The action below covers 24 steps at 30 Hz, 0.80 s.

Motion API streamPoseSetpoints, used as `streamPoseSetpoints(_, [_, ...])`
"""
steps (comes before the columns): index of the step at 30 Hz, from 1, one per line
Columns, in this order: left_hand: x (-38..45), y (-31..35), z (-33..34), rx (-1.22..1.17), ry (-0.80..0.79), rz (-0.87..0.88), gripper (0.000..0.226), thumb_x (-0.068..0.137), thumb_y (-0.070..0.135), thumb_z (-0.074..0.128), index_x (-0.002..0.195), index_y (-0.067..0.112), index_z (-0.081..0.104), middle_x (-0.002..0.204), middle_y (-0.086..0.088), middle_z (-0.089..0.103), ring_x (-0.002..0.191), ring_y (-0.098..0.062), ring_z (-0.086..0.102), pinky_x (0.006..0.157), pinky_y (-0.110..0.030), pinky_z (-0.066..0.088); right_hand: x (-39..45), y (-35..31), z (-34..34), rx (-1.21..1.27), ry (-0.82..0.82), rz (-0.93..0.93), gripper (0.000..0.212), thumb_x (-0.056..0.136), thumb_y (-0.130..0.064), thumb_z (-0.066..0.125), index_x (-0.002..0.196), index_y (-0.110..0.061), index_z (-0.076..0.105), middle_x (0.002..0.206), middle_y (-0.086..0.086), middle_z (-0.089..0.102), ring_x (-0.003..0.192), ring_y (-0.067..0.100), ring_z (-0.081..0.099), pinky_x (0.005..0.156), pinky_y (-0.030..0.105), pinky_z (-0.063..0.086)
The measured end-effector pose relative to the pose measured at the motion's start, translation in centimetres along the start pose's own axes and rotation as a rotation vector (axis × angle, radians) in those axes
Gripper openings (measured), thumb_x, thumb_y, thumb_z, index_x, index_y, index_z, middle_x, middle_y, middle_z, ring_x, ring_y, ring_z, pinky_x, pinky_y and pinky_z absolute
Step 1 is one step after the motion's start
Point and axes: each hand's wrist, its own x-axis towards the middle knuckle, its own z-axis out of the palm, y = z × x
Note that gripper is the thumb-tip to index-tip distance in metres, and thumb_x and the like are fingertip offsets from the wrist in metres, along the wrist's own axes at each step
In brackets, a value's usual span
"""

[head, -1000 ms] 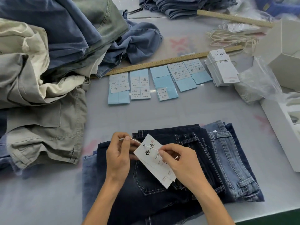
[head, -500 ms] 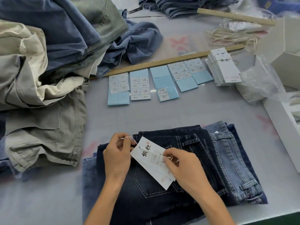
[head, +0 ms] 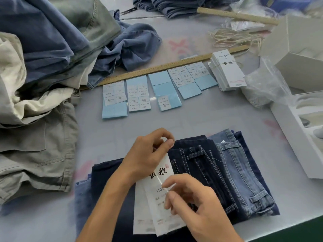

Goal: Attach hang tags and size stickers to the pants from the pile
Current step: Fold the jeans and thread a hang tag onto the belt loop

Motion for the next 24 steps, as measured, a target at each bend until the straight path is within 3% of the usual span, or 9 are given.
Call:
streamPoseSetpoints(2, [0.9, 0.7, 1.3, 0.102, -0.077, 0.038, 0.008, 0.101, 0.045, 0.053, 0.099, 0.039, 0.058, 0.067, 0.005, 0.060, 0.055, -0.014, 0.054, 0.053, -0.025, 0.045, -0.5, 0.7, -0.6, -0.046, 0.105, 0.061, 0.016, 0.093, -0.023, 0.060, 0.100, -0.035, 0.068, 0.077, -0.001, 0.071, 0.064, 0.017, 0.064, 0.063, 0.037, 0.055])
streamPoseSetpoints(4, [1.7, 1.0, 3.4, 0.212, -0.174, 0.016, 0.008, 0.105, 0.035, 0.052, 0.105, 0.034, 0.060, 0.075, 0.007, 0.064, 0.065, -0.011, 0.056, 0.066, -0.035, 0.052, -0.6, 2.3, -1.4, -0.244, 0.207, 0.177, 0.021, 0.096, -0.015, 0.062, 0.094, -0.035, 0.068, 0.076, -0.002, 0.069, 0.067, 0.015, 0.061, 0.066, 0.035, 0.053])
streamPoseSetpoints(6, [2.0, 0.6, 5.2, 0.378, -0.247, -0.003, 0.012, 0.107, 0.036, 0.046, 0.110, 0.031, 0.057, 0.084, 0.011, 0.065, 0.076, -0.010, 0.058, 0.078, -0.041, 0.052, -0.5, 3.4, -2.4, -0.483, 0.231, 0.273, 0.017, 0.098, -0.018, 0.062, 0.100, -0.034, 0.067, 0.080, -0.011, 0.067, 0.072, 0.010, 0.060, 0.071, 0.028, 0.052])
streamPoseSetpoints(8, [2.0, 0.1, 5.8, 0.500, -0.206, 0.024, 0.012, 0.108, 0.039, 0.040, 0.109, 0.034, 0.052, 0.082, 0.013, 0.061, 0.076, -0.011, 0.056, 0.077, -0.042, 0.052, -0.4, 3.5, -2.9, -0.702, 0.196, 0.304, 0.020, 0.101, -0.034, 0.056, 0.118, -0.041, 0.065, 0.090, -0.019, 0.066, 0.082, 0.004, 0.058, 0.076, 0.022, 0.050])
streamPoseSetpoints(11, [1.9, -0.1, 5.6, 0.495, -0.117, 0.068, 0.008, 0.106, 0.041, 0.039, 0.106, 0.037, 0.046, 0.076, 0.014, 0.059, 0.069, -0.011, 0.055, 0.067, -0.042, 0.052, 0.1, 2.9, -3.3, -0.891, 0.226, 0.227, 0.036, 0.096, -0.049, 0.054, 0.131, -0.042, 0.060, 0.106, -0.022, 0.064, 0.096, 0.003, 0.058, 0.076, 0.028, 0.056])
streamPoseSetpoints(15, [1.4, -0.4, 5.6, 0.221, -0.112, 0.013, 0.004, 0.104, 0.035, 0.054, 0.104, 0.038, 0.055, 0.088, 0.018, 0.070, 0.081, -0.007, 0.066, 0.072, -0.041, 0.055, 1.9, 3.0, -3.4, -0.665, 0.563, 0.078, 0.022, 0.092, -0.029, 0.070, 0.114, -0.025, 0.071, 0.095, -0.017, 0.064, 0.081, 0.005, 0.062, 0.067, 0.029, 0.058])
streamPoseSetpoints(21, [1.2, -0.9, 6.1, -0.088, -0.007, -0.063, 0.011, 0.098, 0.016, 0.067, 0.093, 0.025, 0.070, 0.088, 0.011, 0.072, 0.085, -0.016, 0.070, 0.073, -0.024, 0.053, 4.2, 4.9, -1.7, -0.353, 0.651, 0.074, 0.014, 0.094, -0.021, 0.071, 0.105, -0.027, 0.076, 0.090, -0.020, 0.068, 0.085, 0.004, 0.066, 0.071, 0.023, 0.054])
streamPoseSetpoints(24, [1.0, -1.1, 6.0, -0.136, -0.027, -0.114, 0.012, 0.097, 0.019, 0.068, 0.089, 0.027, 0.072, 0.084, 0.011, 0.074, 0.083, -0.015, 0.071, 0.074, -0.030, 0.056, 4.0, 5.9, -1.2, -0.368, 0.694, 0.011, 0.013, 0.093, -0.017, 0.072, 0.104, -0.021, 0.077, 0.095, -0.018, 0.069, 0.089, 0.004, 0.068, 0.074, 0.025, 0.056])
